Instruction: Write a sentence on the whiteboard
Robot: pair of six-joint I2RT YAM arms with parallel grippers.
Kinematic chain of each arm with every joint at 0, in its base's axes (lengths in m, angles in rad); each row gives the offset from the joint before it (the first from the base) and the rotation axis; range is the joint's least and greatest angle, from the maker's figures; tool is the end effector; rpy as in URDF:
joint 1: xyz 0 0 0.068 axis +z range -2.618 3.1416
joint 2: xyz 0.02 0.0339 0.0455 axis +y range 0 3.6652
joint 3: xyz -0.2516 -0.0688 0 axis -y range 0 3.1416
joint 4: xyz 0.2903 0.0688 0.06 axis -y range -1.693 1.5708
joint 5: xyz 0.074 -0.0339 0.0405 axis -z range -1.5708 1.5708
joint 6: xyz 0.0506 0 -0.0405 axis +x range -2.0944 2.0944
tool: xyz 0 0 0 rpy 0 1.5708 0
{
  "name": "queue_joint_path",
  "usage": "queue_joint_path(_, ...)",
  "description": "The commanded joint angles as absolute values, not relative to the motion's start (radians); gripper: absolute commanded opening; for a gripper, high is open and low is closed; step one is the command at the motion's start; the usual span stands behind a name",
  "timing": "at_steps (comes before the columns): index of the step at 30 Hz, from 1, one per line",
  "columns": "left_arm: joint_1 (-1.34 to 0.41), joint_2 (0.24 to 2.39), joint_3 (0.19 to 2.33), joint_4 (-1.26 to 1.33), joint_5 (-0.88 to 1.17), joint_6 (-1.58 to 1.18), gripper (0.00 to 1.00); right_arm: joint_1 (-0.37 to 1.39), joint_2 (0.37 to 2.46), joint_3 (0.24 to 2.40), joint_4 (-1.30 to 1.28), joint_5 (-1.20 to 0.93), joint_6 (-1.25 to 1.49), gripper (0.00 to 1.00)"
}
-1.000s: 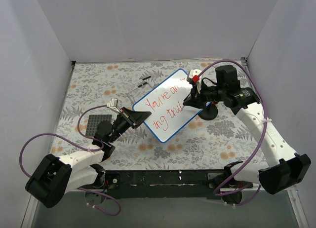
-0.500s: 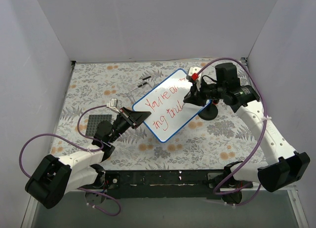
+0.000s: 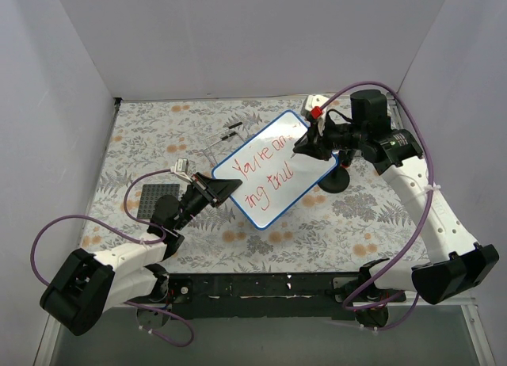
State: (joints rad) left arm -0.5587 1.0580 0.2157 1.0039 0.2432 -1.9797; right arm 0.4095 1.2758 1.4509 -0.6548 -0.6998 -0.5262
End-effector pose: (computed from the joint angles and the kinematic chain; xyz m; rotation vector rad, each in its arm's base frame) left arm 0.2107 -0.1461 0.1759 -1.0037 1.5737 -2.1421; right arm 0.2826 0.1582 0.4119 -1.2577 1.5369 0.6377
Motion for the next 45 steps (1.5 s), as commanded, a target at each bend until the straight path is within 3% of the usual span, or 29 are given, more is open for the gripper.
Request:
queue_joint_path(1, -0.56, 1.02, 0.221, 1.129, 0.23, -2.065, 0.0, 0.4, 1.246, 1.447, -0.64, -0.724, -0.519, 0.01)
queue_joint_path(45, -0.56, 1.028, 0.235, 1.154, 0.244, -2.077, 0.0, 0.37, 1.287, 1.37, -0.595, -0.788, -0.492, 0.01)
